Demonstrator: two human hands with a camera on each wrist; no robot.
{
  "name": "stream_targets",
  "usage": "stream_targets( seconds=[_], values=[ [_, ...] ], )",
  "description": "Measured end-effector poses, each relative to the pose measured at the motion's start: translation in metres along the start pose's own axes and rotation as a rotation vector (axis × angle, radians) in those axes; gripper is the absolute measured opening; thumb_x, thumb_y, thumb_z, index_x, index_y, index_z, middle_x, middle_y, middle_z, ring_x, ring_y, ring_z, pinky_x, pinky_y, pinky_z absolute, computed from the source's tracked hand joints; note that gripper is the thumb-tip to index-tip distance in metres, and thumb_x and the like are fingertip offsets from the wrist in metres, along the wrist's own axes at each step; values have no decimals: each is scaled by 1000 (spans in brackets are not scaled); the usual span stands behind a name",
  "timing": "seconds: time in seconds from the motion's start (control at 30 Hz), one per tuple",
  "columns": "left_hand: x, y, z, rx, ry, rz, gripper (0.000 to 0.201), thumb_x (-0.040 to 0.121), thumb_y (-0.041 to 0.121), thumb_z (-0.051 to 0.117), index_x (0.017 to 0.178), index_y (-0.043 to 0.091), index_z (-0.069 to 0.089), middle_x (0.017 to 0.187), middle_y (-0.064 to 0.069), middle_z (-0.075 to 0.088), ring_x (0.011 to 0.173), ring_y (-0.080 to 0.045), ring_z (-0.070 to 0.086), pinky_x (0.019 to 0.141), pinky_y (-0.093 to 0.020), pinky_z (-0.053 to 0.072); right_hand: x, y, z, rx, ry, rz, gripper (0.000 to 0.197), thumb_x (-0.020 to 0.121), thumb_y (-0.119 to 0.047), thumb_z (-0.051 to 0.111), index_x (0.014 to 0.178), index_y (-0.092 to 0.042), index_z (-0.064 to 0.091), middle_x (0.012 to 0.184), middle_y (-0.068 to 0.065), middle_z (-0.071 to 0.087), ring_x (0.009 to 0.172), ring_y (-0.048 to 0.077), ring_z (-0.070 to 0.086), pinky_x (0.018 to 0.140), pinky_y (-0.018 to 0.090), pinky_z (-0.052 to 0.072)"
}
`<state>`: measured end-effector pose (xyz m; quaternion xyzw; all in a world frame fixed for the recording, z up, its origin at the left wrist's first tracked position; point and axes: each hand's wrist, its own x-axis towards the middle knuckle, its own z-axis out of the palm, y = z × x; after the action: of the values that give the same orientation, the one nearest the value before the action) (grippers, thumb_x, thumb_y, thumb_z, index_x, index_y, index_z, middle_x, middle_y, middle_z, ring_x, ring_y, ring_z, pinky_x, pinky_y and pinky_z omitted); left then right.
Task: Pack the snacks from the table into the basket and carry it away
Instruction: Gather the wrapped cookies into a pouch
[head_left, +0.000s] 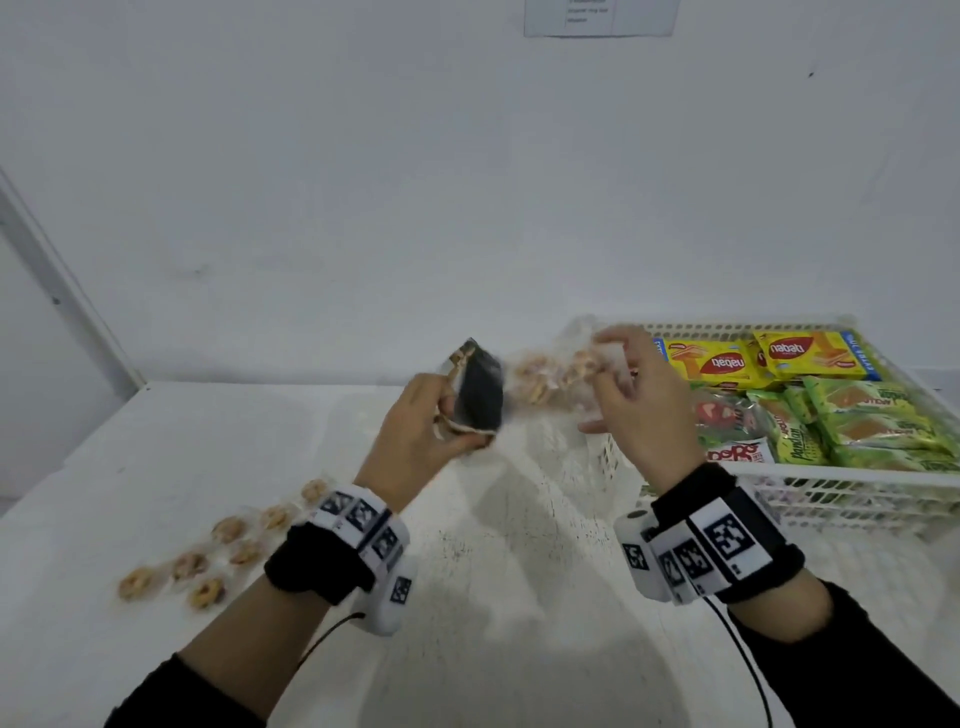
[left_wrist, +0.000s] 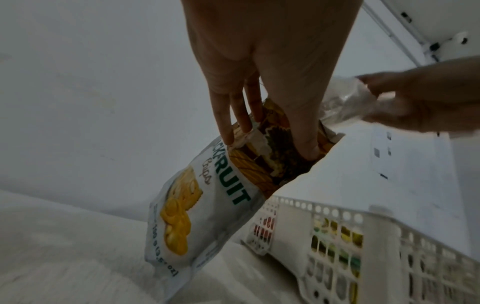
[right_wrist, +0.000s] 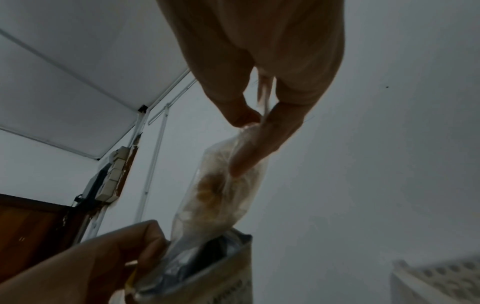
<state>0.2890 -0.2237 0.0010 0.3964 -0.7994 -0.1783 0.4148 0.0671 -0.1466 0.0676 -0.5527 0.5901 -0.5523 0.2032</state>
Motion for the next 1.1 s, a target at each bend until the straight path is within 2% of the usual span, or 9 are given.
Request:
stream_targets(
  seconds=[0.17,0.3,0.4,0.5,0.6,0.77,0.9,1.0,1.1],
  values=[
    [22,-27,-58,77,94,73,47,65,36,81,88,9,51,90,-6,51,82,-25,52,61,-46,55,-32,47,35,-199,-210,95,30,89,6,47,106,-18,53,82,11,60,58,21,61,55,44,58],
    [21,-31,-82,-29,100,-65,58,62,24,86,104,17,46,108,1,54,96,-24,59,67,-16,54,-51,77,63,-214,-419,314,34,87,8,45,107,-19,50,86,6,54,71,24,60,58,39,60],
    [13,-39,-95,-121,115,-137,80,61,15,88,123,25,38,114,0,53,99,-13,59,71,-14,53,-49,92,78,-191,-479,433,39,87,11,46,111,-19,49,92,8,52,84,30,59,61,39,60],
    [2,-44,-101,-159,72,-159,90,61,26,85,137,28,38,114,4,52,103,-4,56,78,-17,55,-43,106,92,-357,-521,348,28,92,-2,47,115,-18,51,87,1,56,85,27,60,73,35,57],
    [-5,-50,-104,-90,8,-68,83,64,36,78,139,26,42,112,5,51,106,3,51,81,-14,53,-30,100,105,-583,-515,198,30,96,-19,49,125,-19,53,124,6,49,114,24,51,97,29,43],
    [-5,-66,-111,-78,13,-66,84,67,29,84,140,26,42,116,7,51,110,2,49,86,-14,49,4,-4,128,-23,-117,-170,21,93,-3,50,99,-18,63,96,0,65,82,7,61,77,13,48],
    [-1,-75,-116,-84,46,-28,85,65,27,86,138,30,41,116,7,50,111,-4,50,92,-33,51,11,-68,170,238,-302,-64,27,94,0,44,102,-19,61,101,-1,68,99,13,65,91,28,53],
    [2,-80,-120,-82,84,32,84,68,21,84,138,31,38,115,9,49,110,-7,52,93,-37,51,10,-87,193,2,-506,55,35,97,-11,37,130,-14,49,128,1,58,121,14,52,100,24,38],
    [5,-87,-127,-77,132,54,78,73,14,80,139,24,40,114,18,46,109,-2,50,93,-32,50,6,-86,210,-473,-531,-114,41,95,-19,33,135,-18,40,130,-1,57,122,13,45,105,36,15]
  ],
)
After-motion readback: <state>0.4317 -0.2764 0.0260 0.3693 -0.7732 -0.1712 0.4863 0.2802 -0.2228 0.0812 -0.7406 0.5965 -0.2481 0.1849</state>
